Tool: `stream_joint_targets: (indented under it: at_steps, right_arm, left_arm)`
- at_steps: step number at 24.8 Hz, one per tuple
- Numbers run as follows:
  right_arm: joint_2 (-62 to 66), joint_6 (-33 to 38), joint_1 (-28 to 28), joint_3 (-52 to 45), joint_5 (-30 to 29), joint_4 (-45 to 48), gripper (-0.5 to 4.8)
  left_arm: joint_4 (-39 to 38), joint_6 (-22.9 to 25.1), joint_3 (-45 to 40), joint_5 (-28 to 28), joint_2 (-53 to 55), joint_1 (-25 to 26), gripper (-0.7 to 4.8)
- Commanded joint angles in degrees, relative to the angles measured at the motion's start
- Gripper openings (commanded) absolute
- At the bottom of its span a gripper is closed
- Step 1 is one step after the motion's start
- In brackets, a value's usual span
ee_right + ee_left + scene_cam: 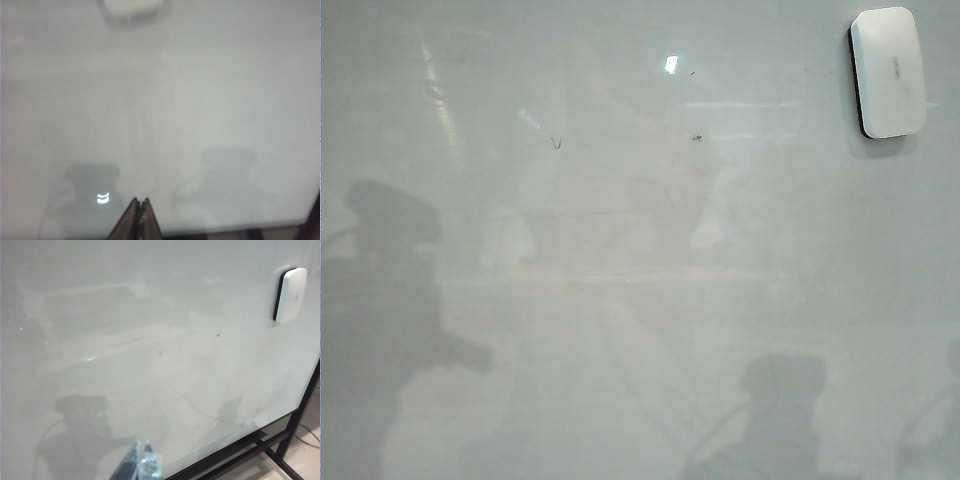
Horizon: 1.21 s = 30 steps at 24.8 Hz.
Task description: Grab the whiteboard eraser that is attached to the surface of the whiteboard and use it to clean the writing on the whiteboard.
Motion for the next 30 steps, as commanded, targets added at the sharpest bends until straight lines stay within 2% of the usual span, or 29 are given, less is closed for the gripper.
stream_joint_targets:
  at_steps: [1, 8, 11, 13, 17, 30]
  right_arm:
    - [0.0, 0.0, -0.3, -0.4, 0.0, -3.5, -0.01]
    - [-0.1, -0.2, -6.6, -0.5, -1.3, -3.1, -0.01]
    - [-0.1, -0.5, -10.3, -0.5, -7.8, -4.0, -0.01]
    - [-0.1, -2.1, -10.9, -0.5, -10.6, -4.3, -0.01]
    - [-0.1, -6.1, -10.8, -0.5, -10.4, -4.4, -0.01]
    - [-0.1, -6.1, -10.8, -0.5, -10.4, -4.3, -0.01]
  left_arm:
    - [0.6, 0.0, 0.2, 0.0, 0.0, 0.0, -0.02]
    - [0.6, 0.0, 0.2, 0.0, 0.0, 0.0, -0.02]
    - [0.6, 0.0, 0.2, 0.0, 0.0, 0.0, -0.02]
    - [0.6, 0.0, 0.2, 0.0, 0.0, 0.0, -0.02]
    - [0.6, 0.0, 0.2, 0.0, 0.0, 0.0, -0.02]
    - [0.6, 0.0, 0.2, 0.0, 0.0, 0.0, -0.02]
